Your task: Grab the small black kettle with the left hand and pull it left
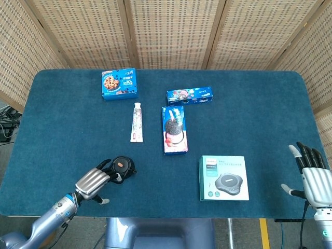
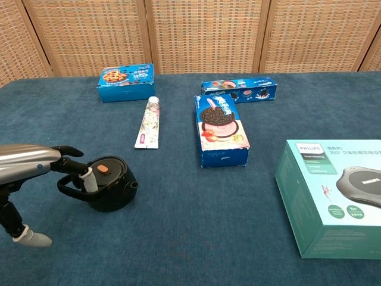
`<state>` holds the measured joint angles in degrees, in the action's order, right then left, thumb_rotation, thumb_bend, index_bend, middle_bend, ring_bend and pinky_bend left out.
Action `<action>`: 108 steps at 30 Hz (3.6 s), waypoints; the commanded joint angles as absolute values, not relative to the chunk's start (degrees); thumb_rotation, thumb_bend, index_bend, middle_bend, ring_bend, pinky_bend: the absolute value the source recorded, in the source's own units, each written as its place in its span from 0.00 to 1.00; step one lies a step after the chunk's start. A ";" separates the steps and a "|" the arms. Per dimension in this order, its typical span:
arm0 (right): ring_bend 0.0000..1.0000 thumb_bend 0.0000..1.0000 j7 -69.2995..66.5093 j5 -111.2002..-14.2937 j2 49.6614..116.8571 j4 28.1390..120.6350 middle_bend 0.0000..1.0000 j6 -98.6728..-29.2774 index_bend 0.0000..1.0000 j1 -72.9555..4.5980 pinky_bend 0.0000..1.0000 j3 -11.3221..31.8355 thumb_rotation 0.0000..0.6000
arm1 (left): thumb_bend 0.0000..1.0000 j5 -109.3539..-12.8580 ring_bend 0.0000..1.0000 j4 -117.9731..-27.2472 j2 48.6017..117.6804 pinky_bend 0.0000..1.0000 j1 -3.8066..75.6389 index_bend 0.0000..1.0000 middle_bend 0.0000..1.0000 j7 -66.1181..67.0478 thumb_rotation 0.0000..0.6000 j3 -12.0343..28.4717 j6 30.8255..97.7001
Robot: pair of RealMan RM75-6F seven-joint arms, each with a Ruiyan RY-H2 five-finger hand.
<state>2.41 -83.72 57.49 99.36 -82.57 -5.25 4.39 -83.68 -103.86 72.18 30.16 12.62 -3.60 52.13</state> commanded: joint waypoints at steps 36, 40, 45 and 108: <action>0.00 0.00 1.82 -83.87 57.31 99.46 0.00 -82.54 0.00 -5.28 0.00 4.29 1.00 | 0.00 -81.10 0.37 -100.39 77.35 0.00 29.71 0.44 0.44 25.29 1.00 -5.48 54.12; 0.00 0.00 1.82 -83.98 57.24 99.52 0.00 -82.60 0.00 -5.23 0.00 4.22 1.00 | 0.00 -80.10 0.41 -100.78 77.55 0.00 29.31 0.53 0.52 27.90 1.00 -5.25 55.27; 0.00 0.00 1.82 -83.96 57.30 99.55 0.00 -82.60 0.00 -5.24 0.00 4.23 1.00 | 0.00 -78.99 0.41 -100.83 78.15 0.00 28.97 0.53 0.53 30.15 1.00 -4.83 56.41; 0.00 0.00 1.32 -84.54 56.80 100.31 0.00 -83.42 0.00 -4.89 0.00 4.18 1.00 | 0.80 -87.55 0.85 -103.77 67.14 0.00 27.87 1.00 1.00 14.76 0.72 -2.28 63.49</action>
